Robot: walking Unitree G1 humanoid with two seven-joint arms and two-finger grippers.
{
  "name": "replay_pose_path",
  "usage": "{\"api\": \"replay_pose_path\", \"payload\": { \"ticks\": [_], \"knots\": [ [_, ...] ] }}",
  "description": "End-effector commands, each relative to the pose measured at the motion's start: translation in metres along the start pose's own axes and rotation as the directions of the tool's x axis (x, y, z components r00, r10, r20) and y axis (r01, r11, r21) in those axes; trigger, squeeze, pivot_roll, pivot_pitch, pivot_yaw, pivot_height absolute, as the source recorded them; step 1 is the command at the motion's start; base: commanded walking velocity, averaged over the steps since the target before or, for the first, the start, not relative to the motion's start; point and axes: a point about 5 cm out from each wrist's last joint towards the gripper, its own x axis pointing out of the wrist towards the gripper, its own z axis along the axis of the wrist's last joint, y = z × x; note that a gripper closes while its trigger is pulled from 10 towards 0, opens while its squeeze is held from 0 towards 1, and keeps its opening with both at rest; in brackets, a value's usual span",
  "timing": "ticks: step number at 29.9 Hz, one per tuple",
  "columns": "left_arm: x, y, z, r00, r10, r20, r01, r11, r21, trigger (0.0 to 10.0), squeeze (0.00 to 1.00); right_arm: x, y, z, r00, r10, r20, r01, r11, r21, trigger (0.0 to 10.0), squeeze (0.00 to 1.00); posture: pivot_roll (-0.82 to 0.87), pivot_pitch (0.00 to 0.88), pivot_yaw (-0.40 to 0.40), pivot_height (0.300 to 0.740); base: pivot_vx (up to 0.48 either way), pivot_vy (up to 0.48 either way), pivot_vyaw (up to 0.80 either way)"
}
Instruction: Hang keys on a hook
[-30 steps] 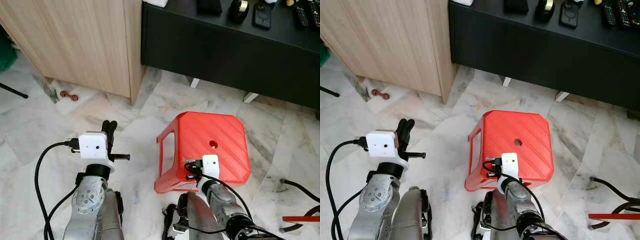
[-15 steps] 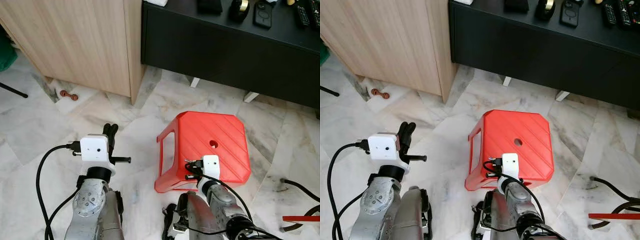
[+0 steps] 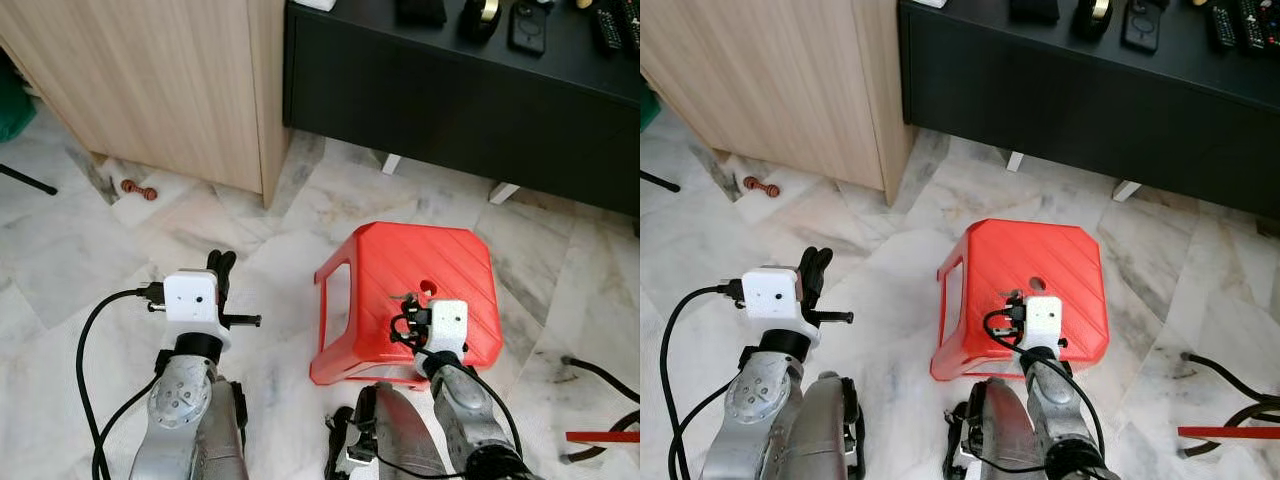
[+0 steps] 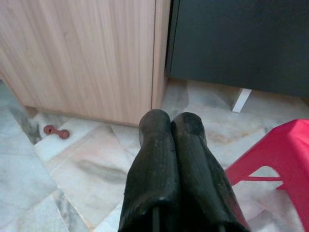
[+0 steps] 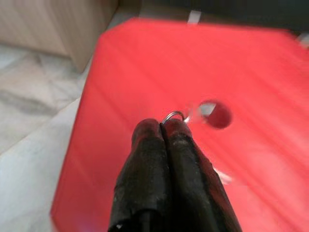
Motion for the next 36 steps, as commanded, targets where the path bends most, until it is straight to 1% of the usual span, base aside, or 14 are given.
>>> {"api": "replay_pose_path", "payload": {
  "ticks": [1,5,11,15,16,19,20,21,22,23,25,30,33,36],
  "knots": [
    [-0.005,0.004,-0.013,0.999,0.011,-0.042,-0.010,1.000,0.016,10.0,0.00,-0.006,-0.012,0.001,0.999,-0.043,0.023,0.043,0.999,-0.020,0.0,0.00,0.20,0.314,-0.165,0.647,0.000,0.000,0.00],
    [-0.005,0.011,-0.029,0.996,0.022,-0.085,-0.018,0.999,0.036,10.0,0.00,-0.006,-0.018,0.016,0.991,-0.087,0.101,0.087,0.996,0.001,0.0,0.00,0.20,0.251,-0.151,0.647,0.000,0.000,0.00],
    [-0.004,0.021,-0.047,0.991,0.032,-0.129,-0.025,0.998,0.058,10.0,0.00,-0.006,-0.022,0.032,0.976,-0.147,0.162,0.144,0.989,0.026,0.0,0.00,0.22,0.175,-0.132,0.647,0.000,0.000,0.00],
    [-0.005,0.030,-0.060,0.984,0.053,-0.168,-0.041,0.997,0.071,10.0,0.00,-0.007,-0.023,0.037,0.965,-0.183,0.190,0.183,0.983,0.014,0.0,0.00,0.22,0.129,-0.119,0.647,0.000,0.000,0.00],
    [-0.007,0.034,-0.067,0.980,0.064,-0.190,-0.051,0.996,0.072,10.0,0.00,-0.008,-0.024,0.038,0.962,-0.192,0.195,0.195,0.981,0.006,0.0,0.00,0.22,0.105,-0.113,0.647,0.000,0.000,0.00],
    [-0.009,0.039,-0.079,0.970,0.076,-0.230,-0.063,0.996,0.064,10.0,0.00,-0.008,-0.024,0.033,0.965,-0.199,0.173,0.199,0.980,0.016,0.0,0.00,0.23,0.078,-0.104,0.647,0.000,0.000,0.00],
    [-0.010,0.040,-0.083,0.965,0.081,-0.248,-0.068,0.996,0.060,10.0,0.00,-0.009,-0.025,0.031,0.966,-0.203,0.161,0.204,0.979,0.016,3.1,0.00,0.23,0.074,-0.102,0.647,0.000,0.000,0.00],
    [-0.014,0.043,-0.092,0.954,0.094,-0.285,-0.083,0.995,0.050,10.0,0.00,-0.009,-0.026,0.028,0.968,-0.212,0.137,0.212,0.977,0.015,9.3,0.00,0.23,0.065,-0.098,0.647,0.000,0.000,0.00],
    [-0.015,0.044,-0.095,0.950,0.098,-0.295,-0.088,0.995,0.046,10.0,0.00,-0.009,-0.026,0.027,0.968,-0.214,0.130,0.214,0.977,0.014,9.3,0.00,0.23,0.065,-0.098,0.647,0.000,0.000,0.00],
    [-0.017,0.046,-0.101,0.940,0.103,-0.324,-0.097,0.995,0.036,10.0,0.00,-0.008,-0.027,0.025,0.969,-0.221,0.114,0.221,0.975,0.016,10.0,0.00,0.23,0.049,-0.095,0.647,0.000,0.000,0.00],
    [-0.020,0.049,-0.107,0.930,0.111,-0.350,-0.106,0.994,0.034,10.0,0.00,-0.007,-0.027,0.024,0.969,-0.226,0.101,0.225,0.974,0.019,10.0,0.00,0.23,0.044,-0.093,0.647,0.000,0.000,0.00],
    [-0.036,0.057,-0.130,0.882,0.147,-0.448,-0.150,0.988,0.030,10.0,0.00,0.000,-0.023,0.028,0.972,-0.214,0.097,0.212,0.977,0.033,10.0,0.00,0.23,0.019,-0.087,0.647,0.000,0.000,0.00],
    [-0.038,0.057,-0.133,0.877,0.150,-0.457,-0.153,0.988,0.029,10.0,0.00,0.001,-0.022,0.029,0.972,-0.212,0.099,0.210,0.977,0.031,10.0,0.00,0.23,0.018,-0.087,0.647,0.000,0.000,0.00],
    [-0.042,0.057,-0.138,0.869,0.150,-0.471,-0.154,0.988,0.029,10.0,0.00,0.004,-0.021,0.028,0.973,-0.216,0.080,0.215,0.976,0.018,10.0,0.00,0.23,0.012,-0.086,0.662,0.000,0.000,0.00]
  ]
}}
